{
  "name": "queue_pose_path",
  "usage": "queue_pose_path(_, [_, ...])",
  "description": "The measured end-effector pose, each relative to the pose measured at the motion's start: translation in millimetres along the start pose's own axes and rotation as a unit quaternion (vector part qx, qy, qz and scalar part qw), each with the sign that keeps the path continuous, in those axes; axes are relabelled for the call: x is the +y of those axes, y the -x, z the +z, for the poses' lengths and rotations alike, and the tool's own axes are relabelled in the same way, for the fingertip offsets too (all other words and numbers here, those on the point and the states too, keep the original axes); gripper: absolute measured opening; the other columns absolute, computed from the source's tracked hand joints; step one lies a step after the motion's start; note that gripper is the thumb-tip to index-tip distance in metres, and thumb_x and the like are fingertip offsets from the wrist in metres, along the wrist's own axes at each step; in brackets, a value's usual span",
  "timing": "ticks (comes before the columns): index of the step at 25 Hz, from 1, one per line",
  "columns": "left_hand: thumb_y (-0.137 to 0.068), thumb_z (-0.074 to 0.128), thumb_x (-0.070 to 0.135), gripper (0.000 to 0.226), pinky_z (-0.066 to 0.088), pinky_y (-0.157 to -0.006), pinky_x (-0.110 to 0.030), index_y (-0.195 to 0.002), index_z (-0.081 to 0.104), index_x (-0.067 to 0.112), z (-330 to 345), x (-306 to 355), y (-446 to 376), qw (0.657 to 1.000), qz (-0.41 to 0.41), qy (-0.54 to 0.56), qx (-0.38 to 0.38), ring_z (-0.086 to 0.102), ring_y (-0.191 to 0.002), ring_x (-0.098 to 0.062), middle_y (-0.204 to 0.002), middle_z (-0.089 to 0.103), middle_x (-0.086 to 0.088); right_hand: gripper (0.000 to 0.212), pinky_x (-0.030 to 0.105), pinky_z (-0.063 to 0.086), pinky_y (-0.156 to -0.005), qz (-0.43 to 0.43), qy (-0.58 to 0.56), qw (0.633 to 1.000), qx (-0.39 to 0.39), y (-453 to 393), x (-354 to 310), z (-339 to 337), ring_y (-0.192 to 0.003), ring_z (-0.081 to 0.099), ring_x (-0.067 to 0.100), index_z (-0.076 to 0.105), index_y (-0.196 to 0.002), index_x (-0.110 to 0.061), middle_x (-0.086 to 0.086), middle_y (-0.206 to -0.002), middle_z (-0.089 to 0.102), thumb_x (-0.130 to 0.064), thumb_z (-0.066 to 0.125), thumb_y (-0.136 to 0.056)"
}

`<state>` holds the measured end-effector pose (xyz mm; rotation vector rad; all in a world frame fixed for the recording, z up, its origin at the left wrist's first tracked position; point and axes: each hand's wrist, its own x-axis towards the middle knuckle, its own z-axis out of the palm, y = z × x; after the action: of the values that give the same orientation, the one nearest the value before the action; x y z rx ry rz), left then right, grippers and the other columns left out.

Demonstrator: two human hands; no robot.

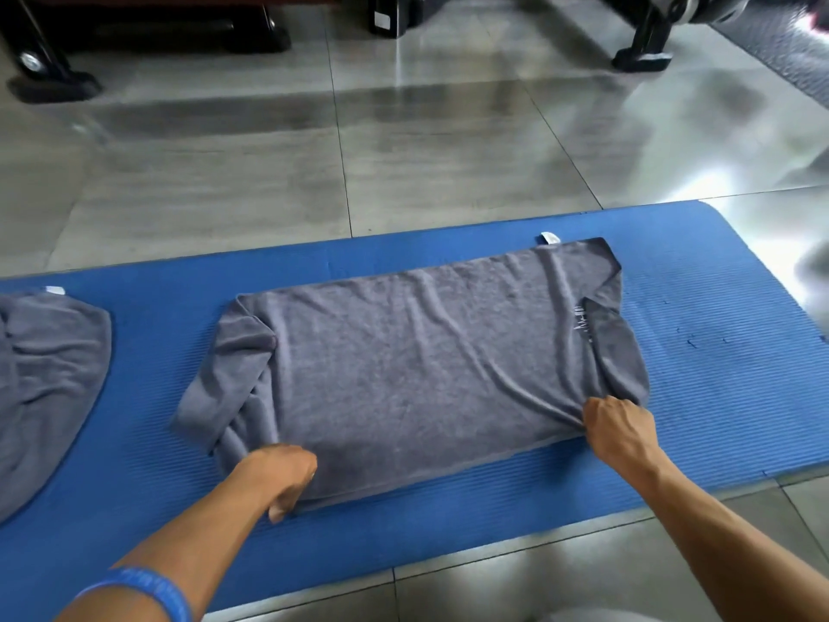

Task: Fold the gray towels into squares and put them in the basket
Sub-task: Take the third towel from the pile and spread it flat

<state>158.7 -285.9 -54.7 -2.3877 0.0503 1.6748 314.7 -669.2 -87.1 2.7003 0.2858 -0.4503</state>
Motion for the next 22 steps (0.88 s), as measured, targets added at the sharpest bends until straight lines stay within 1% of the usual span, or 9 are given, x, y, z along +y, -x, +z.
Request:
queue_pose_path(2, [-0.086, 0.072, 0.017, 0.014, 0.054, -0.088, -0.032, -0.087, 0.07, 0.003, -1, 5, -6, 0.998, 0.014, 0.008, -0.056, 0.068, -0.088, -0.023, -0.074, 0.064, -0.007, 0.026, 0.032, 0.051, -0.084, -0.006, -0.004, 1.0, -0.01, 1, 4, 5, -0.11, 0.065, 0.022, 0.065, -0.111, -0.022, -0.003, -0.114, 0.069, -0.017, 0.047, -0.092])
queue_pose_path(4, [-0.087, 0.066, 0.021, 0.016, 0.055, -0.073, -0.028, -0.079, 0.071, 0.007, -7, 8, -13, 0.995, 0.026, 0.053, -0.084, 0.062, -0.064, -0.016, -0.069, 0.065, -0.004, 0.027, 0.035, 0.05, -0.088, -0.013, -0.027, 0.999, -0.011, -2, 11, 8, -0.112, 0.063, 0.025, 0.065, -0.11, -0.022, -0.001, -0.115, 0.069, -0.019, 0.046, -0.091])
queue_pose_path(6, [-0.083, 0.056, 0.018, 0.018, 0.053, -0.06, -0.027, -0.081, 0.071, 0.008, -20, 12, -21, 0.994, 0.04, 0.099, -0.018, 0.059, -0.058, -0.016, -0.08, 0.071, -0.008, 0.027, 0.039, 0.048, -0.091, 0.009, -0.134, 0.991, -0.002, -12, 21, 8, -0.112, 0.06, 0.031, 0.069, -0.107, -0.024, 0.004, -0.114, 0.07, -0.017, 0.05, -0.088])
queue_pose_path(9, [-0.079, 0.053, 0.019, 0.022, 0.05, -0.07, -0.03, -0.094, 0.068, 0.016, -57, 29, -35, 0.967, 0.065, 0.143, 0.202, 0.066, -0.088, -0.027, -0.099, 0.069, -0.007, 0.027, 0.044, 0.048, -0.09, 0.069, -0.291, 0.953, 0.05, -27, 34, 9, -0.109, 0.059, 0.04, 0.072, -0.108, -0.023, 0.012, -0.117, 0.066, -0.016, 0.056, -0.087])
queue_pose_path(11, [-0.083, 0.054, 0.025, 0.018, 0.049, -0.08, -0.031, -0.098, 0.064, 0.022, -84, 48, -45, 0.945, 0.094, 0.156, 0.273, 0.063, -0.103, -0.028, -0.11, 0.065, -0.004, 0.032, 0.046, 0.048, -0.091, 0.106, -0.323, 0.938, 0.066, -37, 46, 13, -0.109, 0.058, 0.043, 0.069, -0.116, -0.021, 0.017, -0.121, 0.061, -0.015, 0.056, -0.087])
queue_pose_path(14, [-0.087, 0.053, 0.027, 0.026, 0.047, -0.092, -0.039, -0.113, 0.058, 0.026, -112, 69, -58, 0.939, 0.12, 0.14, 0.291, 0.053, -0.115, -0.025, -0.121, 0.051, 0.002, 0.038, 0.041, 0.046, -0.095, 0.172, -0.421, 0.89, 0.04, -59, 69, 22, -0.112, 0.06, 0.038, 0.065, -0.123, -0.015, 0.017, -0.122, 0.064, -0.012, 0.056, -0.086])
queue_pose_path(18, [-0.091, 0.053, 0.023, 0.05, 0.043, -0.1, -0.043, -0.139, 0.041, 0.028, -134, 81, -78, 0.933, 0.096, 0.179, 0.296, 0.046, -0.124, -0.027, -0.139, 0.038, 0.001, 0.033, 0.04, 0.054, -0.086, 0.233, -0.522, 0.82, 0.017, -96, 95, 33, -0.099, 0.068, 0.031, 0.071, -0.105, -0.016, 0.013, -0.101, 0.074, -0.023, 0.058, -0.076])
queue_pose_path(20, [-0.093, 0.054, 0.024, 0.063, 0.043, -0.101, -0.042, -0.149, 0.027, 0.031, -144, 89, -84, 0.938, 0.069, 0.175, 0.29, 0.048, -0.124, -0.03, -0.141, 0.038, -0.003, 0.025, 0.042, 0.053, -0.083, 0.227, -0.523, 0.821, 0.019, -113, 97, 30, -0.089, 0.067, 0.029, 0.072, -0.098, -0.012, 0.015, -0.095, 0.072, -0.017, 0.059, -0.077])
queue_pose_path(22, [-0.093, 0.056, 0.027, 0.071, 0.045, -0.098, -0.041, -0.152, 0.017, 0.035, -155, 95, -86, 0.946, 0.041, 0.145, 0.286, 0.052, -0.121, -0.032, -0.142, 0.035, -0.005, 0.014, 0.042, 0.052, -0.075, 0.213, -0.514, 0.83, 0.021, -127, 99, 21, -0.075, 0.059, 0.025, 0.072, -0.083, -0.005, 0.016, -0.078, 0.067, -0.011, 0.06, -0.08])
